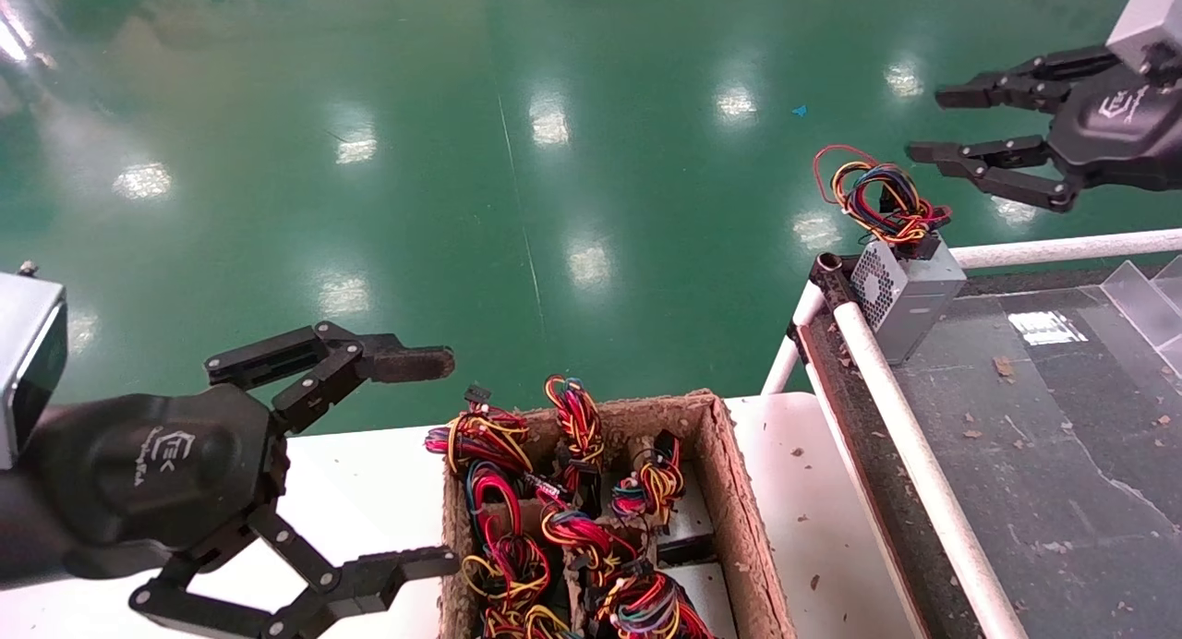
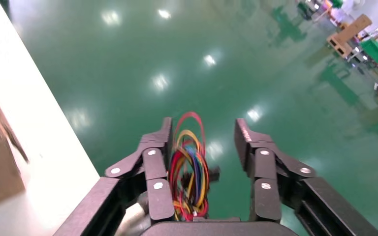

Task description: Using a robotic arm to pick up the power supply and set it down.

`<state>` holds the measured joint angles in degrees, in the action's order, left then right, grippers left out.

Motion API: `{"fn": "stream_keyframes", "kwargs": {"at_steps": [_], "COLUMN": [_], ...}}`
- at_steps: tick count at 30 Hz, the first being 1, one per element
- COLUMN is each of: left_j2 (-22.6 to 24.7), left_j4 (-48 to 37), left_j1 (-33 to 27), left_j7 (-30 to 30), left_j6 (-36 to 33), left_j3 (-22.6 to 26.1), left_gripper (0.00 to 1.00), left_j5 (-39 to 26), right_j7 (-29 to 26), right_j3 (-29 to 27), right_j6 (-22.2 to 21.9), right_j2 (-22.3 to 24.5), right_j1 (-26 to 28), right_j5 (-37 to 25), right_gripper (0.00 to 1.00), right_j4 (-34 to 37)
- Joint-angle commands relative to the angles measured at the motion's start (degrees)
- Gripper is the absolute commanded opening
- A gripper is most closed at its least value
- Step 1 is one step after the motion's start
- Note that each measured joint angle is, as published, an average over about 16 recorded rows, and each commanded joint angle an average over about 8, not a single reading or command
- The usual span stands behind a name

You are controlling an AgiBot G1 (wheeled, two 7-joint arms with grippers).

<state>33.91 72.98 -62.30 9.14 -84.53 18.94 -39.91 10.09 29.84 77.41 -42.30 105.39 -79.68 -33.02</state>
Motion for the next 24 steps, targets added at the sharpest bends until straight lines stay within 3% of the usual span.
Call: {"fn": "stream_keyframes", "kwargs": {"at_steps": [1,24], "left_j2": [0.00,-0.01], "left_j4": [-0.01,-0.02], "left_j1": [0.00,-0.01], "left_j7": [0.00,-0.02], "left_j6": [0.00,0.00], "left_j3": [0.00,0.03], "left_gripper": [1.00,1.00], "left_j5": [0.01,0.02], "right_j7": [-0.23,-8.68], "right_j3": [-0.40,-5.90], "right_j6": [0.46,3.67], "right_j2": [0.05,3.01], "right_j1": [-0.62,-18.33], "right_j5": [1.06,16.13], "right_gripper": [1.00,1.00], "right_j4": [-0.13,-16.70]}}
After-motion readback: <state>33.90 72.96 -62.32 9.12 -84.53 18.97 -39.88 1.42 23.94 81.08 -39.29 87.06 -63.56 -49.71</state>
